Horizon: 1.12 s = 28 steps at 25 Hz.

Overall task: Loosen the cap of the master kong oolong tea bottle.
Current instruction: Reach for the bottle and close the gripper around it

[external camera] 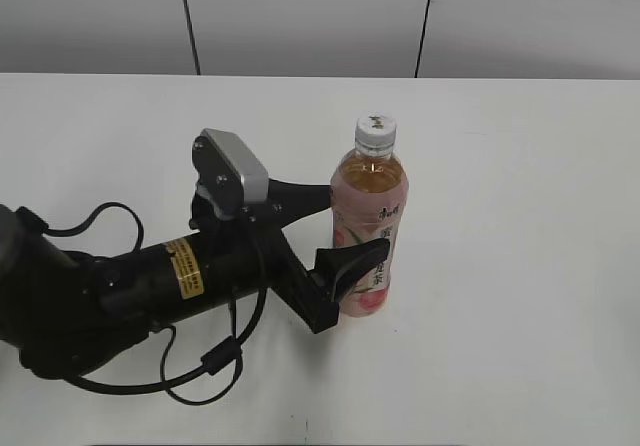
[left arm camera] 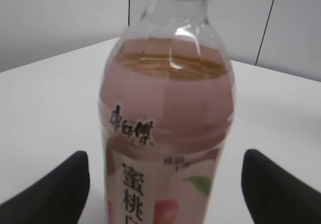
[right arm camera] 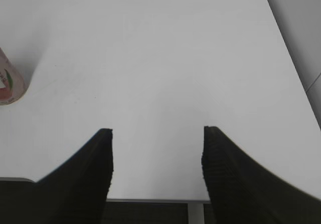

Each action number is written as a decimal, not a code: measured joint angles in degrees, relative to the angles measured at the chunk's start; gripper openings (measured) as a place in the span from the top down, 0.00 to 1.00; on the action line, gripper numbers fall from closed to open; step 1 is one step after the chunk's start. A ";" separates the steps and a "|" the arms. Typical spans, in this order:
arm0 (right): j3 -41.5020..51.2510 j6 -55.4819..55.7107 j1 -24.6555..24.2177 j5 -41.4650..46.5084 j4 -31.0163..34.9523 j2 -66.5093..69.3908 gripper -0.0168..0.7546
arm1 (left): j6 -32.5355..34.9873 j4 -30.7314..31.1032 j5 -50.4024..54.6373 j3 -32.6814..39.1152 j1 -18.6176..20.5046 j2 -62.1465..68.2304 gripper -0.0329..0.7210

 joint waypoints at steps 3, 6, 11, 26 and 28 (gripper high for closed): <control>0.00 0.00 0.00 0.00 0.00 0.00 0.42 | -1.33 0.61 0.00 -2.10 0.00 1.65 0.22; 0.00 0.00 0.00 0.00 0.00 0.00 0.42 | -1.71 1.20 0.00 -4.41 0.00 3.18 0.22; 0.00 0.00 0.00 0.00 0.00 0.00 0.42 | -1.86 2.32 0.01 -6.79 0.00 3.76 0.22; 0.00 0.00 0.00 0.00 0.00 0.00 0.42 | -2.05 3.07 0.01 -7.01 0.00 3.76 0.39; 0.00 0.00 0.00 0.00 0.00 0.00 0.42 | -2.05 3.38 0.01 -7.01 0.00 3.76 0.39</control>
